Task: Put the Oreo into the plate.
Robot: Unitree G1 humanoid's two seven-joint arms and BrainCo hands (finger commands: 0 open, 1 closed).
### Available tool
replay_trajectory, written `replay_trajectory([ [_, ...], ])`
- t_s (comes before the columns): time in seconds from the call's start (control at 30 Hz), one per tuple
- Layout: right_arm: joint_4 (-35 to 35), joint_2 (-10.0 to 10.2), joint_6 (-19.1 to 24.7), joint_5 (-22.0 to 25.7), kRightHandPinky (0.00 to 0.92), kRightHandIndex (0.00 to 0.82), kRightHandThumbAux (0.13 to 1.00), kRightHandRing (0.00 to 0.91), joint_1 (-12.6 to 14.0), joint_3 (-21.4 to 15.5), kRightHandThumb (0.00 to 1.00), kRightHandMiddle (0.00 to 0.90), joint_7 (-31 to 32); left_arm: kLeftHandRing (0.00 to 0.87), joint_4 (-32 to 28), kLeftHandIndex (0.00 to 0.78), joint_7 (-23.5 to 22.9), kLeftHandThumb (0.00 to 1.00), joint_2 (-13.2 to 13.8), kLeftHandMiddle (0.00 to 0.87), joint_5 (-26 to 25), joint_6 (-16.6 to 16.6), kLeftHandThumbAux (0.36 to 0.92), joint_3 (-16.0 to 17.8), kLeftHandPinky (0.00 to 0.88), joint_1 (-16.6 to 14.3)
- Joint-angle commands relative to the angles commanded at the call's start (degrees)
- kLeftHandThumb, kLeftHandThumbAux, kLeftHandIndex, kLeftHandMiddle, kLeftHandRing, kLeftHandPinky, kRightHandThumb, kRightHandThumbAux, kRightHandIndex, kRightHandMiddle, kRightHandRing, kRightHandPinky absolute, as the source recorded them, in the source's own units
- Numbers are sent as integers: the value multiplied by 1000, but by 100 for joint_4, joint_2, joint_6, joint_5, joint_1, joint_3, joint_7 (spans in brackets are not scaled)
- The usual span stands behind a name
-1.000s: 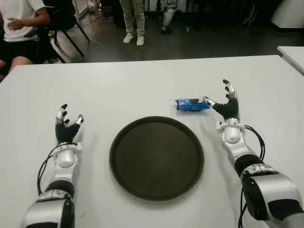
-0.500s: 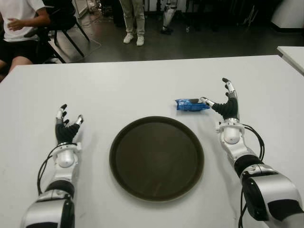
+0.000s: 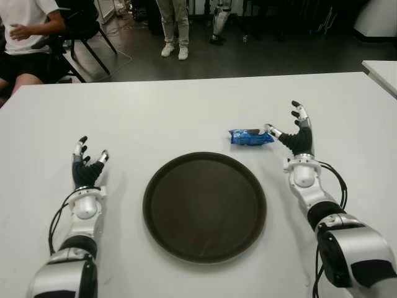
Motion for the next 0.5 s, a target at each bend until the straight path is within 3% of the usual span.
replay_trajectory([
  [0.17, -9, -114, 16, -188, 132, 51, 799, 106, -82, 161, 324, 95, -1, 29, -24, 39, -42, 0, -32, 54, -37, -43, 781, 16, 12, 3],
  [0.5, 47, -271, 339, -408, 128, 53, 793, 95, -297, 357, 426, 92, 103, 14, -61, 31, -38, 0, -82, 40, -66, -9, 772, 25, 2, 7],
])
